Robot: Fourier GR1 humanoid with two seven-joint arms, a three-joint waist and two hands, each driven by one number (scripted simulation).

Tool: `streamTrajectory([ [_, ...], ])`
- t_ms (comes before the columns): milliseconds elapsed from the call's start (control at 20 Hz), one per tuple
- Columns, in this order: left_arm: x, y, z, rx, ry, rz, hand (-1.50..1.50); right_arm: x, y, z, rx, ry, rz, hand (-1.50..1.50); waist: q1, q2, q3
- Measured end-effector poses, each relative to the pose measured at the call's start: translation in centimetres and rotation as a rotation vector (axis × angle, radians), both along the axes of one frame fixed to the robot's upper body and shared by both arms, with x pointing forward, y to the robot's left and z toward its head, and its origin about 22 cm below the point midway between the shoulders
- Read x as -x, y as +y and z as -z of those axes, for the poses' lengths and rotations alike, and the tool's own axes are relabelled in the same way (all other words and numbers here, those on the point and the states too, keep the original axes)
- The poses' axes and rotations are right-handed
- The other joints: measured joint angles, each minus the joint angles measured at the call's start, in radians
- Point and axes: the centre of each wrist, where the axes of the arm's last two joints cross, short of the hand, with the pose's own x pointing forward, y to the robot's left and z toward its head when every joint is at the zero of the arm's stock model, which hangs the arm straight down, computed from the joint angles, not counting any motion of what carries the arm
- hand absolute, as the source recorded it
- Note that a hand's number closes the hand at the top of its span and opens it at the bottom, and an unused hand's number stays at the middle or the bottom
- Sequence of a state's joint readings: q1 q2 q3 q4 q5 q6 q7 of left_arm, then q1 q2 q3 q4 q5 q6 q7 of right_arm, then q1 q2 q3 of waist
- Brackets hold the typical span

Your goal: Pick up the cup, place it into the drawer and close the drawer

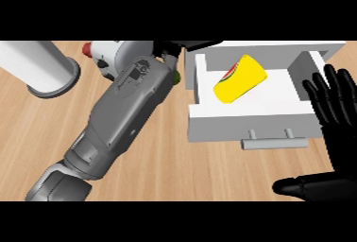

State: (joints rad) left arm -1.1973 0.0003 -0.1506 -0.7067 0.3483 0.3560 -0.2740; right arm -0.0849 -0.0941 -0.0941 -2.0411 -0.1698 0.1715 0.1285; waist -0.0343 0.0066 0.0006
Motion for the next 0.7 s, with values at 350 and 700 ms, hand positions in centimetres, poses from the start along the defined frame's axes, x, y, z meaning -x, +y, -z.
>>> streamTrajectory([
  [350,-0.2,-1.2,2.4,-0.063,0.05,-0.005,1.5,-0.4,0.3,0.0,0.008,0.002,-0.019,-1.5,-0.022,0.004,0.0],
  [700,-0.2,-1.8,3.7,-0.148,0.06,-0.01,1.5,-0.9,0.3,-0.3,0.006,-0.006,-0.038,-1.5,-0.043,0.01,0.001],
])
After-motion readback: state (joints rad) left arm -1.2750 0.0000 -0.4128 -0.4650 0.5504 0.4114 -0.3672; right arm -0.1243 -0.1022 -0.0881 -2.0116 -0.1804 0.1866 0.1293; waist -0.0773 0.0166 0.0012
